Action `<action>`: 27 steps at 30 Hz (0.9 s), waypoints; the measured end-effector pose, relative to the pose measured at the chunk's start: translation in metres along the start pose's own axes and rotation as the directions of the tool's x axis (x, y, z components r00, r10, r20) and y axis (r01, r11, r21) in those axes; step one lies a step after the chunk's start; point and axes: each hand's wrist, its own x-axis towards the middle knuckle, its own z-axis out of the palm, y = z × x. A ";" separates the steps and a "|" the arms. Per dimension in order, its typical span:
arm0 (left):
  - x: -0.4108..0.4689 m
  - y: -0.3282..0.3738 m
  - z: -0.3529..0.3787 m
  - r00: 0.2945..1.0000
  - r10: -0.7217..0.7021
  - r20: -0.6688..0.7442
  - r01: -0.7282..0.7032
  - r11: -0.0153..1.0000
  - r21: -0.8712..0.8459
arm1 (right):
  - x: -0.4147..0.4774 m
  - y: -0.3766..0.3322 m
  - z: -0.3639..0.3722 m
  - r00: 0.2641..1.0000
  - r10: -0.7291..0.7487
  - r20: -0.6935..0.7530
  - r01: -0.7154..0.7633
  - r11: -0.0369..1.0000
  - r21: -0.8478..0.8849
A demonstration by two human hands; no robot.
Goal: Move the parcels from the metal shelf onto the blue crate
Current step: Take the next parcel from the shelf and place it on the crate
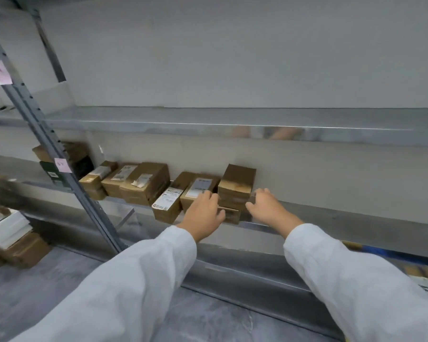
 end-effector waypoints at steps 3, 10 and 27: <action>0.018 -0.009 0.011 1.000 -0.010 0.019 0.011 1.000 -0.015 | 0.015 0.004 -0.002 1.000 0.021 -0.009 -0.021 1.000 0.015; 0.079 -0.032 0.022 1.000 -0.029 0.007 0.030 0.996 -0.080 | 0.066 0.006 -0.002 0.998 0.063 0.010 -0.063 0.998 -0.010; 0.212 -0.088 0.086 0.877 -0.161 0.452 0.432 0.676 -0.597 | 0.201 0.027 0.028 0.901 0.385 0.197 -0.431 0.840 0.329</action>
